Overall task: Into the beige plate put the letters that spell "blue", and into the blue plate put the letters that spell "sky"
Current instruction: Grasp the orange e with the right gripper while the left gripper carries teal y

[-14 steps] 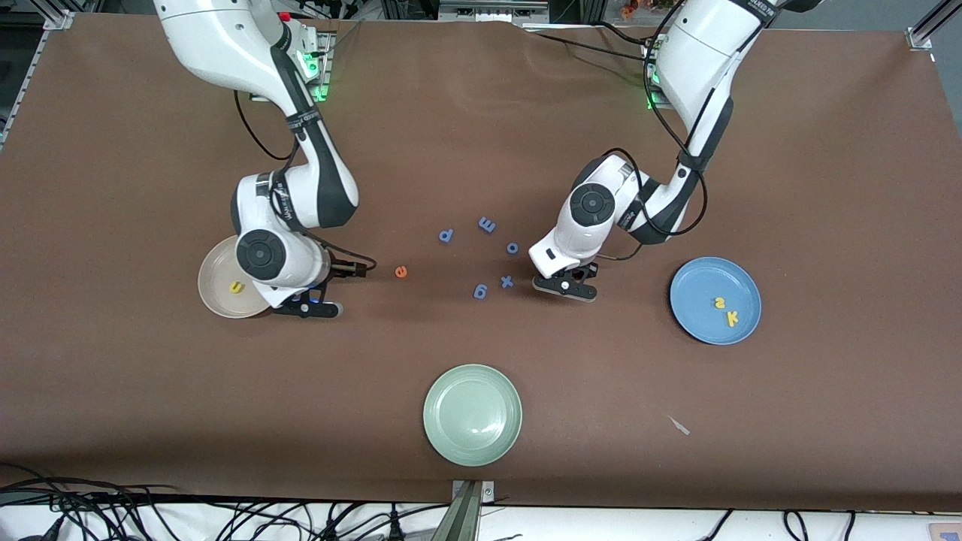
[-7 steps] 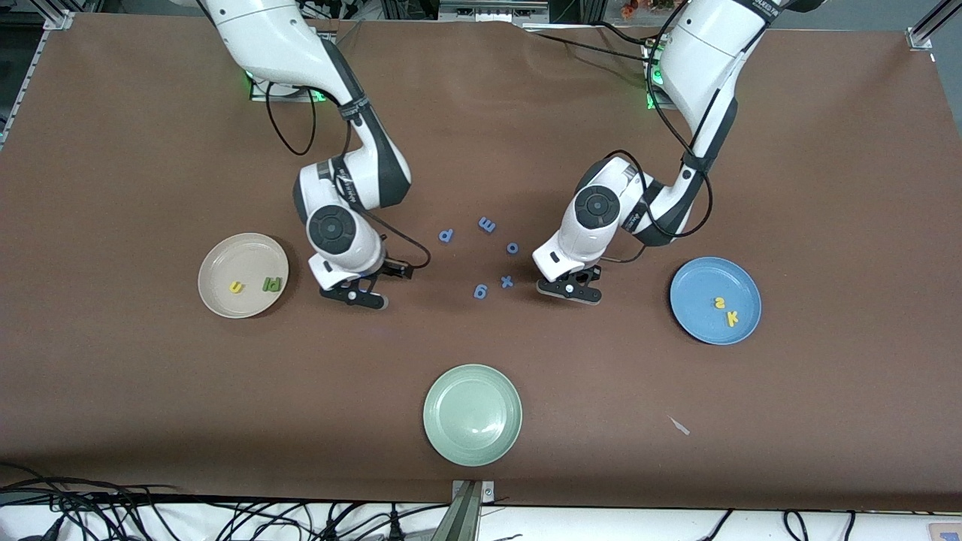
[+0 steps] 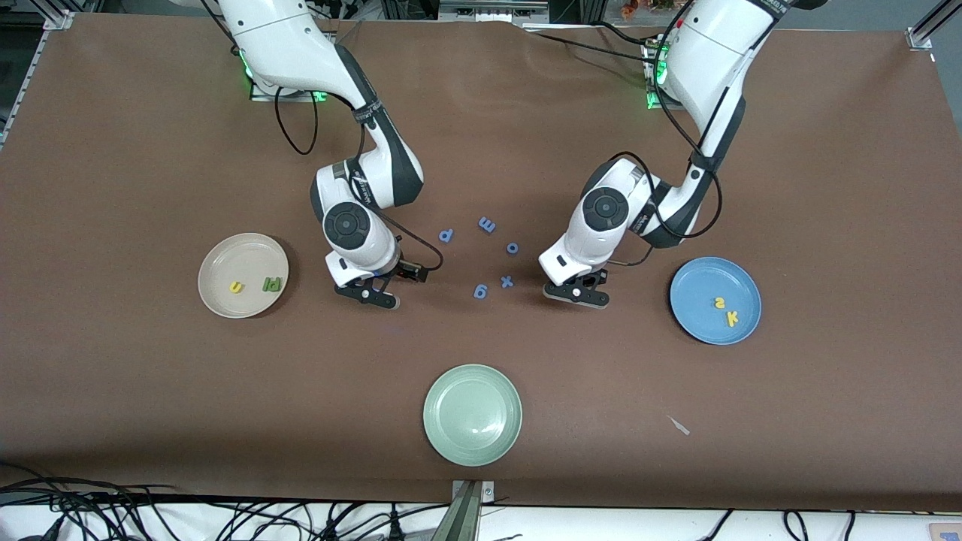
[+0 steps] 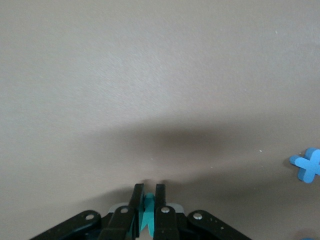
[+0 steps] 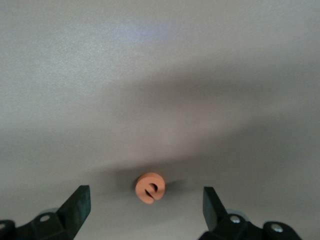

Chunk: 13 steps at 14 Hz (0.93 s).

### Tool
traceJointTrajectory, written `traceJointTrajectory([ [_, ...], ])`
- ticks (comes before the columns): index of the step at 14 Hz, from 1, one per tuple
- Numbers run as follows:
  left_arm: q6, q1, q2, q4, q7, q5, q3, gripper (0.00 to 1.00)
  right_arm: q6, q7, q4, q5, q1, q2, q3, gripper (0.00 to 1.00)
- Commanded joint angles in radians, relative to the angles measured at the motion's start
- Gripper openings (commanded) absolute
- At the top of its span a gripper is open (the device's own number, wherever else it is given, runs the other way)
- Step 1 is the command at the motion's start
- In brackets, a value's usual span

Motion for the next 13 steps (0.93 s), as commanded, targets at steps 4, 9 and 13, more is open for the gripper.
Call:
traceJointTrajectory([
  [4,-0.025,0.008,-0.025,-0.005,0.061,-0.018,0.003,0.04,0.070,-0.008,-0.048,0.023,0.000,0.002,0.017,0.74],
  [9,-0.083,0.092,-0.094,-0.003,0.385,-0.025,0.077,0.00,0.070,-0.013,-0.051,0.023,0.000,0.001,0.017,0.30],
  [13,-0.119,0.143,-0.123,-0.008,0.575,-0.025,0.134,0.00,0.065,-0.003,-0.054,0.023,-0.002,-0.001,0.017,0.16],
])
